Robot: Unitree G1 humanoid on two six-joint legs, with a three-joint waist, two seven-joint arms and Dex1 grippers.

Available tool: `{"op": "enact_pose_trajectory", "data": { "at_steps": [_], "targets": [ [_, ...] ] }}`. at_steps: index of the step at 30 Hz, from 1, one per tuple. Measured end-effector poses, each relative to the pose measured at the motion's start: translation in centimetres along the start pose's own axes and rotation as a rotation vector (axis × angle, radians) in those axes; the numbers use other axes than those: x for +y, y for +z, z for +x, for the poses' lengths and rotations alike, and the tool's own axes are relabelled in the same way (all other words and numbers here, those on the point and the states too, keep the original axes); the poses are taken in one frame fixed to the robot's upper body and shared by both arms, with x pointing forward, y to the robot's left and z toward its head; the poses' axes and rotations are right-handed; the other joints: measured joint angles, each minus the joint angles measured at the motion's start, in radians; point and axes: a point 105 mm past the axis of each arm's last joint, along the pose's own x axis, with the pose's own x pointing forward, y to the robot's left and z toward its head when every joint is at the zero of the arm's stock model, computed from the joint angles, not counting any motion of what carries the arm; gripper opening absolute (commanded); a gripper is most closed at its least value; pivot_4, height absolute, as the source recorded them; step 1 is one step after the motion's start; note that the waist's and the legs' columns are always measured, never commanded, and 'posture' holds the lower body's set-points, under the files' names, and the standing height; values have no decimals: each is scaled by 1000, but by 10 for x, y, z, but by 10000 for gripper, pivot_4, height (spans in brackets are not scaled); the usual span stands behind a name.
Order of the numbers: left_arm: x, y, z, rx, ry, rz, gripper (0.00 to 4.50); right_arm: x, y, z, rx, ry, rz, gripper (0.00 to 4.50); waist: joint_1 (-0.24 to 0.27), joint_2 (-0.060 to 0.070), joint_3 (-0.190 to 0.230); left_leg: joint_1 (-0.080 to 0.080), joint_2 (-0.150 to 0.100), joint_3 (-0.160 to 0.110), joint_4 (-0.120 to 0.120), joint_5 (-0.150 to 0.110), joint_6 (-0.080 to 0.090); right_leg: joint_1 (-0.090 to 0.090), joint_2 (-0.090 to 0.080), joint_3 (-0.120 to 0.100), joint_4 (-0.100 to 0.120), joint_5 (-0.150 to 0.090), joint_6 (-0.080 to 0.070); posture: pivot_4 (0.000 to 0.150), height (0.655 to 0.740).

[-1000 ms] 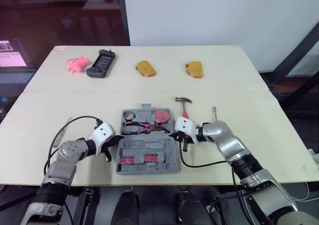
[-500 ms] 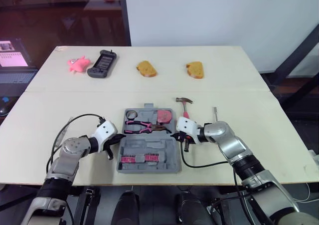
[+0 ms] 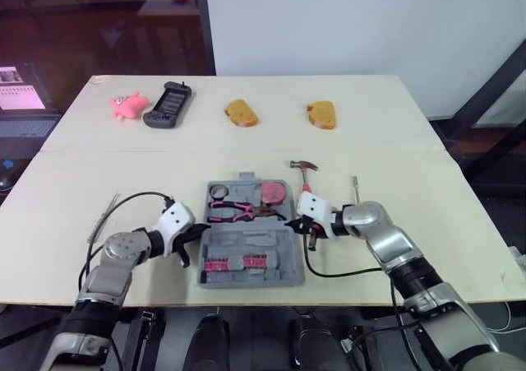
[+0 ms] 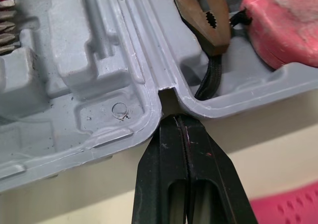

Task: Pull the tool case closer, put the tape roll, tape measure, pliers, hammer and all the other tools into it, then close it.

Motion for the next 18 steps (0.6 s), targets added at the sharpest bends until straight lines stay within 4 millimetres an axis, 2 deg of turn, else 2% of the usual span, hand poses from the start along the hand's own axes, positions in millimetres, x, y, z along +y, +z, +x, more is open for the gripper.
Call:
{"op": "enact_pose_trajectory", "data": {
  "at_steps": [5, 8, 12, 15, 18],
  "targets": [
    [11, -7, -17, 21, 40, -12, 352, -3, -11, -20, 4, -13, 34, 0, -7, 0, 1, 0, 0, 0, -2, 0, 0, -2, 0, 0, 0, 0, 0, 1500, 7238],
    [25, -12, -32, 39, 85, -17, 352, -2, -4, -32, -33, -3, 37, 0, -14, 1, 1, -1, 0, 0, -2, 0, 0, -3, 0, 0, 0, 0, 0, 1500, 7238],
    [39, -9, -50, 20, 128, -22, 352, 2, 9, -60, -75, 15, 35, 0, -24, 0, 2, -2, 0, 0, -3, 0, 0, -4, 0, 0, 0, 0, 0, 1500, 7238],
    [47, -2, -65, -20, 143, -33, 352, 7, 10, -79, -80, 23, 64, 0, -26, 0, 3, -2, 0, 0, -3, 0, 0, -5, 0, 0, 0, 0, 0, 1500, 7238],
    [54, -2, -90, -47, 160, -54, 352, 10, 3, -102, -74, 12, 132, 0, -27, -1, 4, -2, 0, 0, -5, 0, 0, -6, 0, 0, 0, 0, 0, 1500, 7238]
  ]
}}
